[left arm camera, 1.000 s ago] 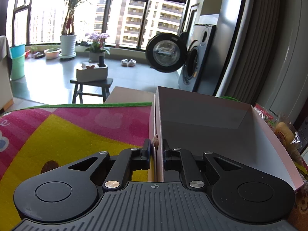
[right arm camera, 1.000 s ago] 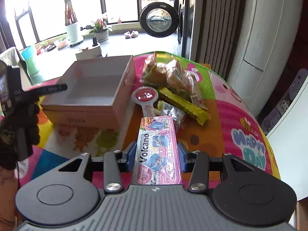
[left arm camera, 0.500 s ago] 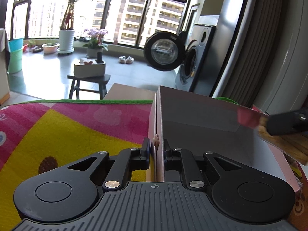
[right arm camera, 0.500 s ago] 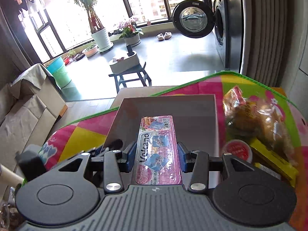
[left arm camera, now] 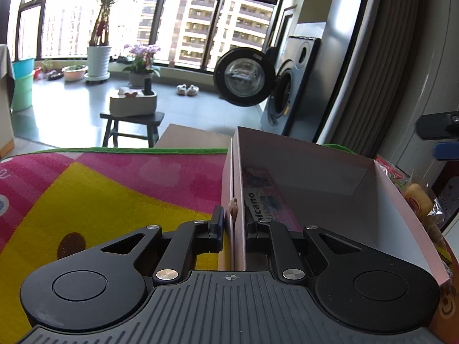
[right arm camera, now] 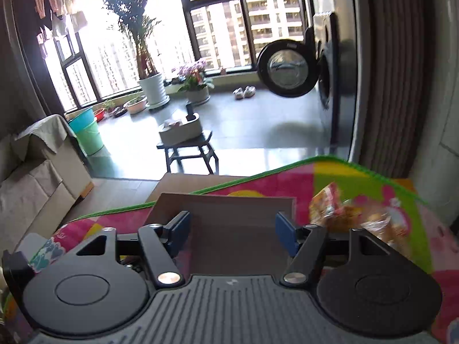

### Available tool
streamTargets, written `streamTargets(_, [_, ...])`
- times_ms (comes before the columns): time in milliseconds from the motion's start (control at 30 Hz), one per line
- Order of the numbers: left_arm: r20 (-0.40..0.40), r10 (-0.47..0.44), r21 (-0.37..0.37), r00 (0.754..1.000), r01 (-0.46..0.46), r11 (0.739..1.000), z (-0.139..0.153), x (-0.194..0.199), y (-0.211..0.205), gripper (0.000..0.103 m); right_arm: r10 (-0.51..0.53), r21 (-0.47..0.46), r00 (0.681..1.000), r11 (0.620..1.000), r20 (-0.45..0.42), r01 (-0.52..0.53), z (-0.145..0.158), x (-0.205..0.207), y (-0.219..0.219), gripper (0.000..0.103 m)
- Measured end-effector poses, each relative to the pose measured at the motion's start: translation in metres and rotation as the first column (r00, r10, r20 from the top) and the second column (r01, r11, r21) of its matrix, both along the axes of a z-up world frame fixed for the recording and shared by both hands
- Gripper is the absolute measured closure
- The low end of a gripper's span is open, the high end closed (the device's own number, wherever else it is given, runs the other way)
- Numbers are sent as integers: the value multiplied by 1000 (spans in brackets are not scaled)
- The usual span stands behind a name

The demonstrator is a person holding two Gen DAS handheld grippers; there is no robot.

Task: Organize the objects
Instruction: 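Carry the Volcano packet into the pink box and open the right tool, then reach to the clear snack bag and grasp it with the right tool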

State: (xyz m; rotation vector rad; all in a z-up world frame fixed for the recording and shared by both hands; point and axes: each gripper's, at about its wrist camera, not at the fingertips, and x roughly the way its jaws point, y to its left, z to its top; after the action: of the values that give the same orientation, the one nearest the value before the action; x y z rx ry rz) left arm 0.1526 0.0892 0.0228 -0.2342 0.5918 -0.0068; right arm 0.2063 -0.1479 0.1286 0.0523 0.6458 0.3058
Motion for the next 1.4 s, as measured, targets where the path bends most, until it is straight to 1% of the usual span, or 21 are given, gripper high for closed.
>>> streamTargets(67, [-1, 2, 0, 1000, -2, 1000, -1, 0, 0, 89, -77, -59, 993, 995, 88, 82, 9, -13, -28, 15])
streamTargets(100, [-3, 4, -3, 1000, -4, 1000, -1, 0, -1, 89, -116, -86, 986, 988, 121, 127, 12, -17, -46, 11])
streamTargets(133, [-4, 6, -7, 1000, -6, 1000, -1, 0, -1, 89, -137, -103, 981, 983, 136, 152, 12, -20, -59, 3])
streamTargets(167, [-5, 8, -8, 1000, -8, 1000, -1, 0, -1, 89, -151, -112, 979, 979, 140, 167, 11, -22, -72, 0])
streamTargets(267, [-17, 11, -7, 1000, -11, 1000, -5, 0, -1, 89, -205, -121, 972, 968, 115, 218, 0, -22, -101, 0])
streamTargets(333, [-22, 11, -13, 1000, -12, 1000, -6, 1, 1, 89, -250, -106, 963, 960, 103, 261, -12, -19, -117, 0])
streamTargets(433, [-22, 10, -21, 1000, -11, 1000, -6, 1, 2, 89, -278, -104, 957, 953, 76, 285, -29, -12, -127, 0])
streamTargets(533, [-22, 9, -21, 1000, -10, 1000, -6, 0, 2, 89, -227, -149, 974, 963, 10, 226, -49, -8, -120, 0])
streamTargets(600, [-22, 10, -19, 1000, -10, 1000, -6, 0, 2, 89, -183, -159, 982, 972, -47, 174, -64, -11, -113, 3])
streamTargets(667, [-22, 10, -17, 1000, -11, 1000, -6, 0, 2, 89, -151, -140, 983, 981, -106, 136, -77, -15, -108, 14])
streamTargets(733, [-21, 11, -15, 1000, -11, 1000, -6, 0, 1, 89, -134, -107, 979, 987, -154, 118, -89, -21, -108, 14])
streamTargets(833, [-18, 11, -13, 1000, -12, 1000, -6, 0, 1, 89, -147, -101, 970, 987, -194, 129, -106, -23, -107, 16])
streamTargets(867, [-18, 11, -13, 1000, -11, 1000, -6, 0, 1, 89, -156, -118, 972, 984, -175, 137, -107, -28, -106, 20])
streamTargets(933, [-18, 11, -12, 1000, -12, 1000, -6, 0, 1, 89, -157, -123, 970, 983, -185, 136, -104, -38, -102, 25])
streamTargets(967, [-18, 12, -11, 1000, -12, 1000, -6, 0, 0, 89, -144, -95, 966, 987, -215, 126, -103, -44, -104, 30])
streamTargets(1033, [-18, 12, -10, 1000, -12, 1000, -6, 1, 0, 89, -102, -25, 955, 995, -277, 99, -104, -59, -103, 30])
streamTargets(1067, [-18, 12, -11, 1000, -12, 1000, -6, 1, 0, 89, -77, -12, 954, 997, -288, 77, -105, -68, -99, 30])
streamTargets(1167, [-18, 12, -11, 1000, -12, 1000, -6, 1, 0, 89, 40, -18, 959, 999, -282, -47, -106, -101, -80, 30])
streamTargets(1233, [-18, 11, -11, 1000, -12, 1000, -6, 1, 0, 89, 124, -22, 957, 991, -262, -134, -102, -118, -68, 30])
streamTargets(1300, [-18, 11, -11, 1000, -12, 1000, -6, 1, 0, 89, 180, -82, 963, 976, -201, -199, -91, -133, -58, 30])
streamTargets(1400, [-18, 11, -11, 1000, -11, 1000, -6, 0, 0, 89, 192, -225, 977, 952, -94, -209, -78, -137, -54, 23])
